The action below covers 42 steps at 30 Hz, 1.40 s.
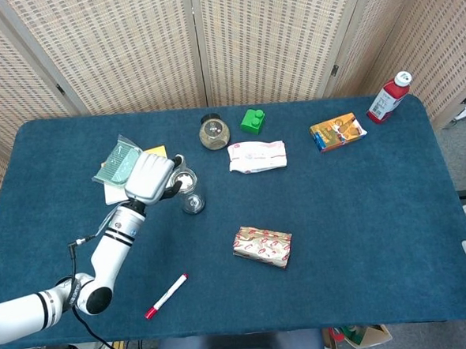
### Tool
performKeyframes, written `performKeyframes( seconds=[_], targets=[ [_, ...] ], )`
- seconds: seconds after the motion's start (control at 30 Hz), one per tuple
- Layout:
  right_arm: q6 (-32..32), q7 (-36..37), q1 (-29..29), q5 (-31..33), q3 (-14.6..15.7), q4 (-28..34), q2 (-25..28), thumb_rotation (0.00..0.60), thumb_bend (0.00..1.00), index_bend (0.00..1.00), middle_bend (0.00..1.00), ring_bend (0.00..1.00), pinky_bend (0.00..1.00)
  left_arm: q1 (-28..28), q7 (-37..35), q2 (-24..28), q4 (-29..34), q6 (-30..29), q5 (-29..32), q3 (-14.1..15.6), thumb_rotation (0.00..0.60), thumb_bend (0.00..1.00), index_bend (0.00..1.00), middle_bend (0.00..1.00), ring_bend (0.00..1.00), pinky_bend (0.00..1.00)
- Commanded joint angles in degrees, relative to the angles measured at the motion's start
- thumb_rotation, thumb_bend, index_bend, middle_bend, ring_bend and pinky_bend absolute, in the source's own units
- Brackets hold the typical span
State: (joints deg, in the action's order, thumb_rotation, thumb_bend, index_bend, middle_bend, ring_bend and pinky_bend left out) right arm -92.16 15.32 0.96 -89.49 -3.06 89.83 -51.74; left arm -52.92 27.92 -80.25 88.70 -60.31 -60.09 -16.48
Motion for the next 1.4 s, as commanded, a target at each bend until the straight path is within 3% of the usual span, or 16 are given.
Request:
performKeyframes(
  seconds=[0.03,0.33,0.7,1.03,1.4],
  targets=[
    [-0.03,-0.01,-0.03,-0.01,-0.05,0.04,0.02,0.6,0.3,0.02,0.19,0.08,0.23,0.89,0.46,0.9,1.66,-1.42,0.86,-0.19,0.6,0.34,0.43,1.0,0.94,1.0],
    [0.46,0.12,-0.3,-0.04,-0.11,0.25,0.39,0.6,0.3,0.02,0.19,0.08,0.23,5.09,-2.49,4.05,6.85,-4.81,2.35,0.09,0.6,0.34,0.39,0.88,0.84,1.0],
    [0.65,-0.06,-0.4,0.09,-0.18,0.84,0.69,0.6,0.3,0.02,0.19,0.08,0.23,7.03,-3.99,6.99,10.2,-5.07,1.63,0.9,0.6,0.34,0.29,0.9,0.85,1.0],
    [1.39,0.4,-0.53,0.61,-0.16,0.79,1.08,0.6,0.3,0.02,0.19,0.08,0.23,11.85,-3.65,8.5,12.89,-10.8,0.96,2.82,0.6,0.34,0.24,0.7,0.64,0.99],
    [2.4,0.52,-1.11,0.64,-0.17,0.48,0.93,0.6,0.3,0.02,0.19,0.08,0.23,16.54,-4.15,9.62,14.57,-14.66,0.41,4.52,0.6,0.34,0.24,0.46,0.44,0.68]
  ],
)
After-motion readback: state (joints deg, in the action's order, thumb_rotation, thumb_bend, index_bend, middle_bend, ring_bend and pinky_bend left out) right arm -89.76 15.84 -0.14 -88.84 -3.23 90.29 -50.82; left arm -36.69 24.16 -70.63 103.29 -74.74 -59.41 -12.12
